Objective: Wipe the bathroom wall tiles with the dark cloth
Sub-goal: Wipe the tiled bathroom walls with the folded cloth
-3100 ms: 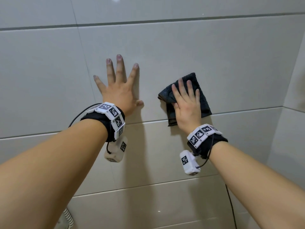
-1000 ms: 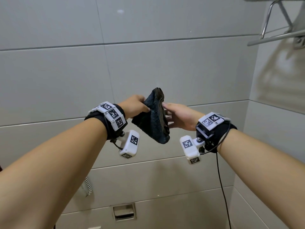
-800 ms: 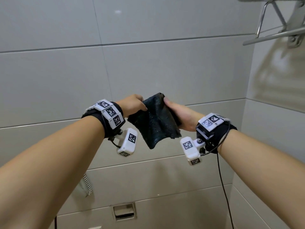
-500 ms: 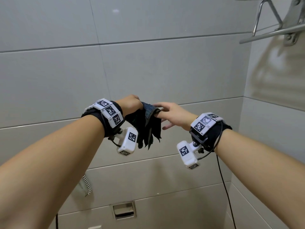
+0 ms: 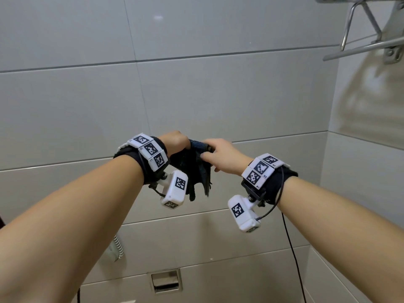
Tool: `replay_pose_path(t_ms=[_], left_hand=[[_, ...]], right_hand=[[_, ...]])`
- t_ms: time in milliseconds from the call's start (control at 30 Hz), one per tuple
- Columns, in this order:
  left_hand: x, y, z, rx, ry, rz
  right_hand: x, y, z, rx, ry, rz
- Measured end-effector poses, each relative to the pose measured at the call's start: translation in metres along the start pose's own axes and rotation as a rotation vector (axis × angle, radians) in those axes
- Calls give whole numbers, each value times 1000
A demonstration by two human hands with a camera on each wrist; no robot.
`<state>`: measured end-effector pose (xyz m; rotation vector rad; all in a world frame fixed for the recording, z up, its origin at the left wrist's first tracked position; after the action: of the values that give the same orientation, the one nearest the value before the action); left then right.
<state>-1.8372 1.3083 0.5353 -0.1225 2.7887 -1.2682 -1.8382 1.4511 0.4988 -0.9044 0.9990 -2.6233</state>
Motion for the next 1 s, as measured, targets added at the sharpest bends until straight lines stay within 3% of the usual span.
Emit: replay_pose_path(t_ms=[200, 433, 533, 667, 733, 800, 867, 1000], left_hand=[[3, 2, 6, -90, -45, 39], [-5, 6, 6, -478, -117, 121], [-5, 7, -1, -360, -40, 180], [-2, 2, -3, -238, 37, 133], [5, -2, -4, -209, 68, 94], [6, 1, -7, -161, 109, 103], [6, 7, -14, -85, 178, 122], [3, 20, -34, 16, 329, 160]], right_hand=[[3, 5, 3, -86, -45, 6], [2, 18, 9, -158, -110, 133], [0, 24, 3, -59, -54, 209], [-3, 23, -9, 271, 14, 198], [-2, 14, -20, 348, 41, 100], [1, 0, -31, 285, 47, -49], [3, -9, -37, 215, 51, -100], [-5, -6, -34, 333, 53, 84]])
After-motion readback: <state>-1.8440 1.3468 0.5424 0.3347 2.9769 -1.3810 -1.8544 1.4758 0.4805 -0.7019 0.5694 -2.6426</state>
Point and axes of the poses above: each hand's wrist, its own x-axis towards the middle knuckle, its own y-axis out of the palm, z = x × y, the point moved 6 cm from there along x, towards the middle knuckle, and after that the axes turned 5 degrees about -y, right-handed, at the moved point
